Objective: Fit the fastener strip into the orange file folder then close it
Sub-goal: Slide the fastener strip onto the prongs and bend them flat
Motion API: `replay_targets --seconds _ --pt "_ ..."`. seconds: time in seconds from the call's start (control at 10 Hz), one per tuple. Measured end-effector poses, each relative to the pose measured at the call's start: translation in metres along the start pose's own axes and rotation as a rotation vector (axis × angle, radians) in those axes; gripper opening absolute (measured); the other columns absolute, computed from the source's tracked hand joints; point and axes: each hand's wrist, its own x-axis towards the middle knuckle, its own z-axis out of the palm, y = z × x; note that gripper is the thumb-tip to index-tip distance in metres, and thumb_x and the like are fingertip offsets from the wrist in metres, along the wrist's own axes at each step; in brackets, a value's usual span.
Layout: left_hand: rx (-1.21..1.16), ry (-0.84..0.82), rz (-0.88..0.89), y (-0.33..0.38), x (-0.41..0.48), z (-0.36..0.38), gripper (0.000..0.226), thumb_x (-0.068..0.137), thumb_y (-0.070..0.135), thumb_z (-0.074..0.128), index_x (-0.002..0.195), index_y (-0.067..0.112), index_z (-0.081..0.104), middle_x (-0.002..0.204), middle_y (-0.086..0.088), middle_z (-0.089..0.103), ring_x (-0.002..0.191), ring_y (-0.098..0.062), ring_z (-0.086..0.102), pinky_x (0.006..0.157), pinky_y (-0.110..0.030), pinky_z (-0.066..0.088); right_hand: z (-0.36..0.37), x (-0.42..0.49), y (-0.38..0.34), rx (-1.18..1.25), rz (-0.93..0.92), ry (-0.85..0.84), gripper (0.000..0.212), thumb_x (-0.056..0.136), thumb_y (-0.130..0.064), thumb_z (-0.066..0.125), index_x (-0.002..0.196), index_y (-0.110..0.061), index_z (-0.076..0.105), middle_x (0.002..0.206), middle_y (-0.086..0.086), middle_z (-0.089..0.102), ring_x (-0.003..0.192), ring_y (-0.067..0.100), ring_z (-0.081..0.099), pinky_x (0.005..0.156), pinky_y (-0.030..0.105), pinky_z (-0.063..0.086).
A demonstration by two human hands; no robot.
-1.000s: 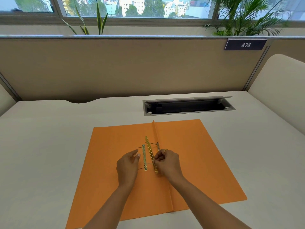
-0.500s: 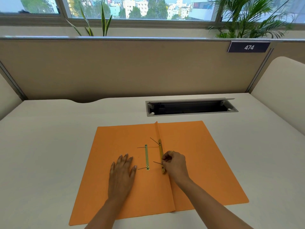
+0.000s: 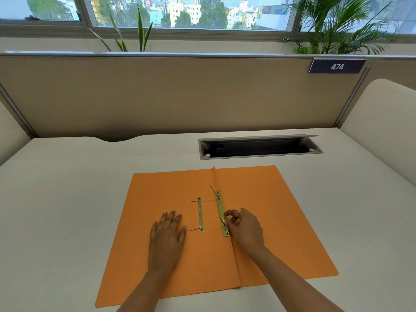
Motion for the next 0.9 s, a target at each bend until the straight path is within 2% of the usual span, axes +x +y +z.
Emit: replay_targets --seconds 0.1,0.2,0.3,0.4,0.5,0.6,0.7,0.8,0.9 --pt "-0.002 0.002 0.001 0.0 0.0 0.0 0.048 0.097 0.042 0.032 0.143 0.027 0.034 0.156 0.008 0.025 0.146 -0.009 0.012 0.119 -0.032 0.004 0.0 0.002 0.003 -0.023 -0.036 -0.041 0.022 0.089 -0.031 0.056 0.108 -0.032 0.066 0.102 -0.001 0.06 0.101 0.017 0.058 0.075 0.026 0.042" --pt "0.003 -0.002 0.001 0.0 0.0 0.0 0.048 0.097 0.043 0.031 0.143 0.028 0.033 0.156 0.008 0.023 0.146 -0.009 0.011 0.119 -0.032 0.004 -0.004 0.004 0.006 -0.036 -0.063 -0.08 0.022 0.088 -0.034 0.056 0.107 -0.032 0.067 0.096 -0.002 0.057 0.101 0.017 0.057 0.076 0.028 0.042" --pt "0.003 -0.002 0.001 0.0 0.0 0.0 0.048 0.097 0.042 0.031 0.143 0.028 0.033 0.156 0.009 0.023 0.146 -0.009 0.011 0.119 -0.032 0.004 -0.007 0.007 0.011 -0.079 -0.099 -0.12 0.023 0.09 -0.037 0.052 0.108 -0.034 0.066 0.077 -0.014 0.041 0.098 0.016 0.056 0.07 0.026 0.038" --pt "-0.001 0.0 0.001 -0.001 0.0 0.001 0.048 0.097 0.043 0.031 0.143 0.028 0.033 0.156 0.008 0.023 0.146 -0.009 0.011 0.119 -0.032 0.004 -0.009 0.007 0.017 -0.111 -0.129 -0.164 0.026 0.091 -0.04 0.049 0.108 -0.029 0.064 0.073 -0.023 0.038 0.095 0.013 0.056 0.066 0.025 0.034" --pt "-0.01 0.002 0.002 0.0 0.0 0.001 0.048 0.097 0.042 0.032 0.143 0.027 0.034 0.156 0.008 0.025 0.146 -0.009 0.012 0.119 -0.032 0.004 -0.012 0.006 0.022 -0.103 -0.161 -0.215 0.018 0.089 -0.045 0.047 0.093 -0.032 0.06 0.087 -0.032 0.05 0.092 0.009 0.052 0.063 0.027 0.036" --pt "-0.012 0.006 -0.001 -0.001 0.0 0.001 0.048 0.097 0.042 0.032 0.142 0.027 0.035 0.155 0.009 0.026 0.146 -0.008 0.012 0.119 -0.032 0.004 -0.017 0.005 0.024 -0.179 -0.187 -0.299 0.026 0.083 -0.055 0.049 0.103 -0.04 0.059 0.114 -0.01 0.055 0.103 0.015 0.05 0.071 0.03 0.039" --pt "-0.013 0.009 0.0 -0.001 0.0 0.001 0.047 0.097 0.042 0.032 0.142 0.027 0.036 0.155 0.009 0.026 0.146 -0.008 0.013 0.119 -0.032 0.005 -0.021 0.007 0.024 -0.342 -0.228 -0.346 0.061 0.077 -0.067 0.05 0.131 -0.04 0.044 0.1 -0.007 0.036 0.108 0.015 0.045 0.077 0.032 0.04" --pt "-0.018 0.009 0.002 0.0 0.0 0.001 0.047 0.097 0.042 0.032 0.142 0.028 0.036 0.155 0.009 0.026 0.146 -0.009 0.013 0.119 -0.032 0.005 -0.022 0.007 0.021 -0.384 -0.241 -0.368 0.063 0.078 -0.067 0.049 0.134 -0.041 0.039 0.098 -0.007 0.03 0.111 0.017 0.043 0.082 0.034 0.042" --pt "-0.036 0.009 0.003 0.0 0.0 0.001 0.047 0.097 0.041 0.034 0.141 0.027 0.037 0.155 0.008 0.026 0.146 -0.009 0.013 0.119 -0.032 0.005 -0.022 0.008 0.021 -0.407 -0.243 -0.383 0.063 0.079 -0.066 0.047 0.135 -0.04 0.038 0.108 -0.001 0.039 0.113 0.018 0.042 0.083 0.035 0.044"
